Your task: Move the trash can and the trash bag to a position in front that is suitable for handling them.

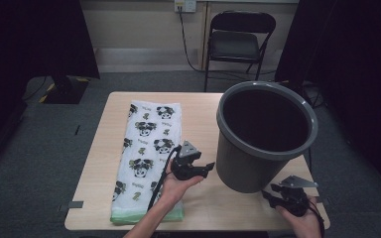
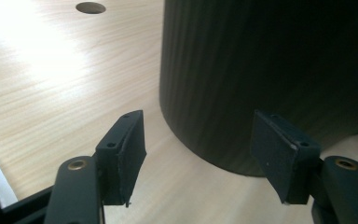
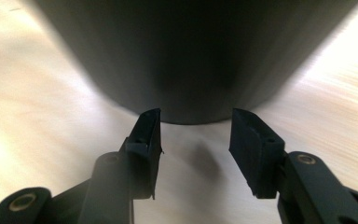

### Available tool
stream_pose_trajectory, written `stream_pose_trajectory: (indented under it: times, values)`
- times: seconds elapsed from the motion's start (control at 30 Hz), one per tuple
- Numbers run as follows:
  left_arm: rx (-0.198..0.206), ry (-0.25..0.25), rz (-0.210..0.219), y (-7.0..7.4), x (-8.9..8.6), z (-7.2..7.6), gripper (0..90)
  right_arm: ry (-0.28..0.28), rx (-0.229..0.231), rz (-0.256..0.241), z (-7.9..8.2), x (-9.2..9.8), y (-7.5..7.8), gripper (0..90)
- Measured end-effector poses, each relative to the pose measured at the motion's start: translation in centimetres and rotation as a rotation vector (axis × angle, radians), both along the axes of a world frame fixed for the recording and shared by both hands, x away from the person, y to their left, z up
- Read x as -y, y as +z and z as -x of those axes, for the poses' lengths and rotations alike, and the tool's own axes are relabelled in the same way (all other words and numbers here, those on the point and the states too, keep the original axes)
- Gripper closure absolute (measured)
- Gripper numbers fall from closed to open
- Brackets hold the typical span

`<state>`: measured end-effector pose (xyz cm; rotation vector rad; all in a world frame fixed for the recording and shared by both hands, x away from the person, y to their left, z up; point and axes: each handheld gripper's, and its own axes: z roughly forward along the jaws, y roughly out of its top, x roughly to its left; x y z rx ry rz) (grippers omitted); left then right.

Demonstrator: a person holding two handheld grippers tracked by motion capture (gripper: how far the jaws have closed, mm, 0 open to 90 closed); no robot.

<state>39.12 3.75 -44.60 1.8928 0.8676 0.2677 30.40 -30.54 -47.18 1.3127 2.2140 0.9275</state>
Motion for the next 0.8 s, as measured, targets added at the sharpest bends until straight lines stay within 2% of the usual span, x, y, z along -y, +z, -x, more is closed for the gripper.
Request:
stream_pose_trajectory:
  times: [0.1, 0.13, 0.17, 0.2, 0.23, 0.3, 0.33, 0.37, 0.4, 0.43, 0.5, 0.53, 0.57, 0.6, 0.63, 0.7, 0.77, 0.8]
  values:
    - [-0.007, 0.015, -0.013, -0.3, 0.3, -0.6, 38.2, -0.081, 0.017, 0.015, -1.2, 2.1, -0.1, 54.9]
    - [-0.001, 0.022, -0.023, -0.3, 0.5, -0.7, 38.2, -0.081, 0.017, 0.015, -1.2, 2.1, -0.1, 54.9]
    - [0.004, 0.027, -0.028, -0.3, 0.6, -1.0, 39.0, -0.117, 0.026, 0.023, -2.0, 2.9, 0.0, 54.6]
    - [-0.002, 0.030, -0.026, -0.2, 0.7, -1.2, 39.0, -0.117, 0.026, 0.023, -2.0, 2.9, 0.0, 54.6]
    - [-0.005, 0.030, -0.021, -0.1, 0.9, -1.4, 39.1, -0.138, 0.035, 0.036, -2.5, 3.2, 0.0, 53.9]
    - [-0.008, 0.042, -0.011, 0.1, 1.2, -1.9, 41.5, -0.180, 0.046, 0.024, -3.5, 3.8, 0.3, 53.1]
    - [-0.002, 0.043, -0.019, 0.4, 1.8, -2.2, 44.1, -0.217, 0.082, 0.029, -4.4, 4.2, 0.8, 52.1]
    - [-0.002, 0.043, -0.019, 0.4, 1.8, -2.2, 47.4, -0.217, 0.082, 0.029, -4.4, 4.2, 0.8, 52.1]
    - [0.016, 0.056, -0.048, 0.6, 2.0, -2.4, 47.4, -0.229, 0.093, 0.027, -4.9, 4.4, 1.1, 51.1]
    - [0.026, 0.064, -0.058, 0.7, 2.2, -2.6, 47.6, -0.244, 0.106, 0.030, -5.3, 4.4, 1.4, 49.5]
    - [0.011, 0.078, -0.013, 0.9, 2.0, -3.2, 46.6, -0.262, 0.144, 0.031, -6.3, 4.3, 2.1, 46.4]
    - [0.010, 0.086, -0.012, 1.0, 1.9, -3.5, 45.7, -0.272, 0.159, 0.034, -6.6, 4.2, 2.4, 46.4]
    - [0.017, 0.092, -0.011, 1.1, 1.9, -3.7, 44.8, -0.279, 0.193, 0.059, -6.9, 4.0, 2.7, 45.4]
    - [0.029, 0.097, -0.014, 1.1, 1.9, -4.0, 44.0, -0.279, 0.258, 0.087, -7.2, 3.9, 3.0, 42.9]
    - [0.031, 0.109, -0.028, 1.2, 2.0, -4.2, 44.0, -0.279, 0.258, 0.087, -7.2, 3.9, 3.0, 42.9]
    - [0.046, 0.098, -0.023, 1.4, 1.8, -4.5, 44.9, -0.295, 0.284, 0.024, -7.4, 4.2, 3.2, 40.7]
    - [0.060, 0.083, -0.025, 1.6, 1.6, -4.5, 46.4, -0.279, 0.303, -0.010, -7.2, 4.3, 3.5, 46.7]
    - [0.067, 0.078, -0.022, 1.7, 1.5, -4.4, 47.2, -0.269, 0.316, -0.014, -7.1, 4.2, 3.6, 46.9]
